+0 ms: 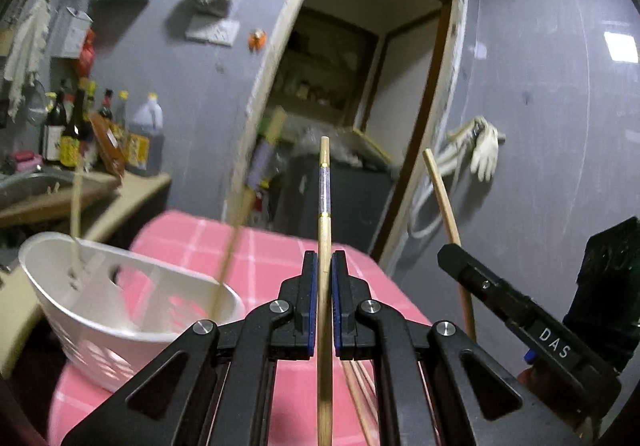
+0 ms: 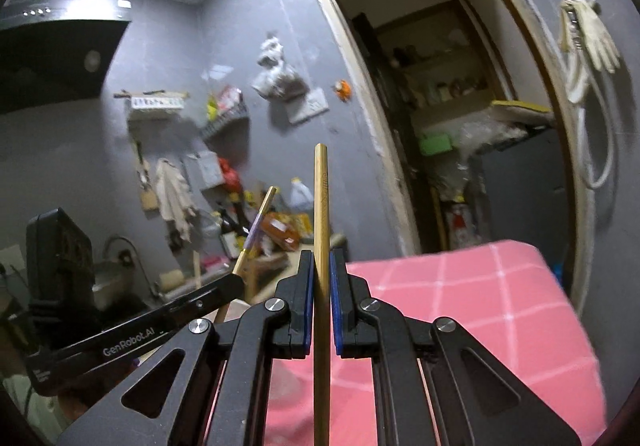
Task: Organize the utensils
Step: 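Lift the chopsticks and carry them over the white caddy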
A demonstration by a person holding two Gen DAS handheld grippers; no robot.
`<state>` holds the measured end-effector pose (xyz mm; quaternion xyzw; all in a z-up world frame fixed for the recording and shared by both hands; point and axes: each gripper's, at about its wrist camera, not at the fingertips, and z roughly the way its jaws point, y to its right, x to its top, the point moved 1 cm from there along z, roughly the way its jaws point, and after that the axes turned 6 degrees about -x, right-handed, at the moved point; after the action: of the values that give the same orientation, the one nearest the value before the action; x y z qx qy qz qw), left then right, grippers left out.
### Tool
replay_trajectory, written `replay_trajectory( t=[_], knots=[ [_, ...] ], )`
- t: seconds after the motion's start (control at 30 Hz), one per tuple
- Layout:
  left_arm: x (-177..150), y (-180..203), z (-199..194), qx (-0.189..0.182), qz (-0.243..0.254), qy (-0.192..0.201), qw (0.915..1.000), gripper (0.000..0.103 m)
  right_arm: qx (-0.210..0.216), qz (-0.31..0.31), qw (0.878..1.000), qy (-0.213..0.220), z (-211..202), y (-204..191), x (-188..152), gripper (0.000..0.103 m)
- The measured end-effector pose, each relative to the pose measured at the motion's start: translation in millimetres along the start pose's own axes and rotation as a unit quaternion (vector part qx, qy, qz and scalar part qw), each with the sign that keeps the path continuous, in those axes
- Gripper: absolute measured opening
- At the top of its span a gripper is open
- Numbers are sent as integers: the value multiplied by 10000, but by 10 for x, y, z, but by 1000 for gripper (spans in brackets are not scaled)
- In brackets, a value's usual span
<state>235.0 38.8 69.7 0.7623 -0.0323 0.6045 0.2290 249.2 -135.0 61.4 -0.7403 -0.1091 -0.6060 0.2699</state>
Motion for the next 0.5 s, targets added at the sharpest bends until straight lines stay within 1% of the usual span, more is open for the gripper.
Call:
replay_trajectory(
  t=[0.13, 0.27, 0.4, 0.47, 0.5],
  knots=[
    [210, -237, -206, 162, -51, 311, 9994, 4, 317, 31, 9993, 216, 174, -254, 112, 6],
    [407, -581, -372, 336, -241, 606, 9973, 4, 690, 125, 9966, 431, 362, -470, 212, 6],
    [580, -946, -545, 598, -408, 963, 9927, 4, 1108, 337, 9903, 766, 576, -615, 317, 6],
    [670, -1147, -618, 742, -528, 1174, 9889, 4, 1236, 420, 9869, 949, 643, -646, 350, 6],
    [709, -1231, -641, 814, -577, 1266, 9869, 4, 1276, 409, 9847, 1116, 690, -678, 366, 6]
  ],
)
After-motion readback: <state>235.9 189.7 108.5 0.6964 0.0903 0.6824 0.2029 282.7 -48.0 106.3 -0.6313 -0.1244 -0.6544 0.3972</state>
